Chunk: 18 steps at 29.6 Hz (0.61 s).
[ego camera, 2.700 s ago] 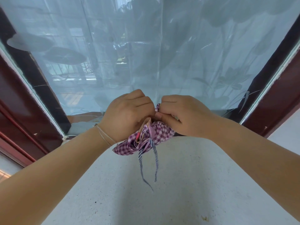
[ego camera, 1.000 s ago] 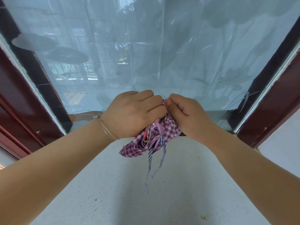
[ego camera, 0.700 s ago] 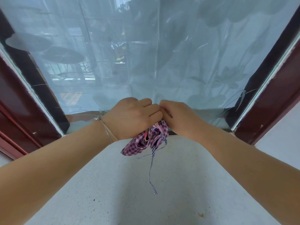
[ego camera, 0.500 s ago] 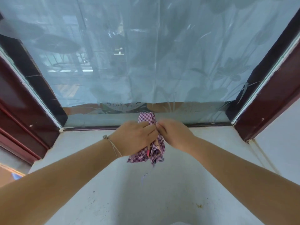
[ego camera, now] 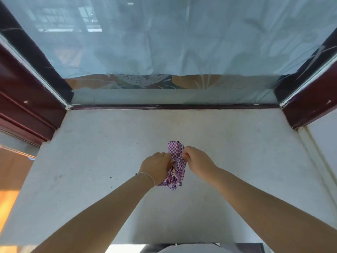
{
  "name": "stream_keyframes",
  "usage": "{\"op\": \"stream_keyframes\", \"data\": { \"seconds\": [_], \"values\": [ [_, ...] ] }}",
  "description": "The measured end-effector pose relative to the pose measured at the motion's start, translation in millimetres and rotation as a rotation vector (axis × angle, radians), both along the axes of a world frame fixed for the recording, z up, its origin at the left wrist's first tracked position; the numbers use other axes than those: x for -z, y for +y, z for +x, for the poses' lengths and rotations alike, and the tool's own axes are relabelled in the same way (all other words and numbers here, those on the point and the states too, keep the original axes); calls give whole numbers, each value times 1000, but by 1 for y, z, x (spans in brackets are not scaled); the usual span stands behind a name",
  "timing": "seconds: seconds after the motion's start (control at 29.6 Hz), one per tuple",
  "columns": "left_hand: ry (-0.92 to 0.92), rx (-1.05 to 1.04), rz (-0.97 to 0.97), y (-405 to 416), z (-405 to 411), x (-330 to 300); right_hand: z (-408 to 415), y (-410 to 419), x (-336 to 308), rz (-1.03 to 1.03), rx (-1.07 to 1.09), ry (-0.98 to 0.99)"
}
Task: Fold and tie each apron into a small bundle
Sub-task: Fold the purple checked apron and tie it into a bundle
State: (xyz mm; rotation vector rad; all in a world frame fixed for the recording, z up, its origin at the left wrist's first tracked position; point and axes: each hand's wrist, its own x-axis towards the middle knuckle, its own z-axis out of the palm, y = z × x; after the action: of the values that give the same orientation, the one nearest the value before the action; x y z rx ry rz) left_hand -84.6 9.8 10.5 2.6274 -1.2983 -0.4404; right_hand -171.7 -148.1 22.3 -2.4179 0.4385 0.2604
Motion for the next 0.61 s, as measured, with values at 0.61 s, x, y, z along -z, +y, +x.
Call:
{"op": "stream_keyframes", "data": {
  "seconds": [0.61],
  "values": [
    [71, 53, 104, -2, -61, 105, -48, 27, 112, 247, 294, 293]
  ]
}}
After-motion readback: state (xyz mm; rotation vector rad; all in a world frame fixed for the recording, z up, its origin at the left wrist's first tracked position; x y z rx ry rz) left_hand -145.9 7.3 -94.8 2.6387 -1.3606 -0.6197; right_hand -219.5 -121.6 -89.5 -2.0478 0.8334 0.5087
